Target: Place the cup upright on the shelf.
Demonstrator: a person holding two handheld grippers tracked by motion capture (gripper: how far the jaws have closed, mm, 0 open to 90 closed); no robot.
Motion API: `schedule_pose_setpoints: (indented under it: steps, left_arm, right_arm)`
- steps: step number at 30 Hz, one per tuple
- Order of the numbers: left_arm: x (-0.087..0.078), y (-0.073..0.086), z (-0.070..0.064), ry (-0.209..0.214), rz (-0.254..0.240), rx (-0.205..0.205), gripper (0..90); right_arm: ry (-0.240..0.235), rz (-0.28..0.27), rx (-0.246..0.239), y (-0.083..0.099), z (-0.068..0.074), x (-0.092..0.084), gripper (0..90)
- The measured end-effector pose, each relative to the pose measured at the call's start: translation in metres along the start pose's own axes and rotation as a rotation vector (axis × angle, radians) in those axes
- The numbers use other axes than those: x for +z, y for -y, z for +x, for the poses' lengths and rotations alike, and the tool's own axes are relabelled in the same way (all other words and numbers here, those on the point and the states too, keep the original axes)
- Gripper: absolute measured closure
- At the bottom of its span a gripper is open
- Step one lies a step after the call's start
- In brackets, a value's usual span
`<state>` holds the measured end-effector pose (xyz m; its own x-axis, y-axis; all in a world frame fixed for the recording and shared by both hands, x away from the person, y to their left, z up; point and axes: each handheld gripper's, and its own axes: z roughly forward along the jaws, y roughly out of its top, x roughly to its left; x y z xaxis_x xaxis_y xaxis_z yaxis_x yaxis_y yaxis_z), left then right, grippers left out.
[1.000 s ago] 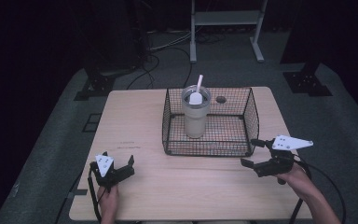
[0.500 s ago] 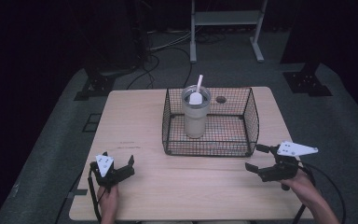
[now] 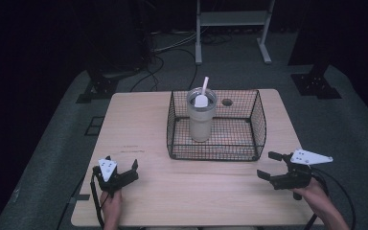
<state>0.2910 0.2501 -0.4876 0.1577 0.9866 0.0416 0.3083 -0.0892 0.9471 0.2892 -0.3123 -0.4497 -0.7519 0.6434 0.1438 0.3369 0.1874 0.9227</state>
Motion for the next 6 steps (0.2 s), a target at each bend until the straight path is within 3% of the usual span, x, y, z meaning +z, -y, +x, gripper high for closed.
schedule_pose_setpoints:
  steps: [6]
  left_arm:
    - [0.0002, -0.0002, -0.0001, 0.0, 0.0, -0.003, 0.0]
  right_arm:
    - [0.012, 0.002, 0.009, 0.007, 0.0019, 0.0001, 8.6]
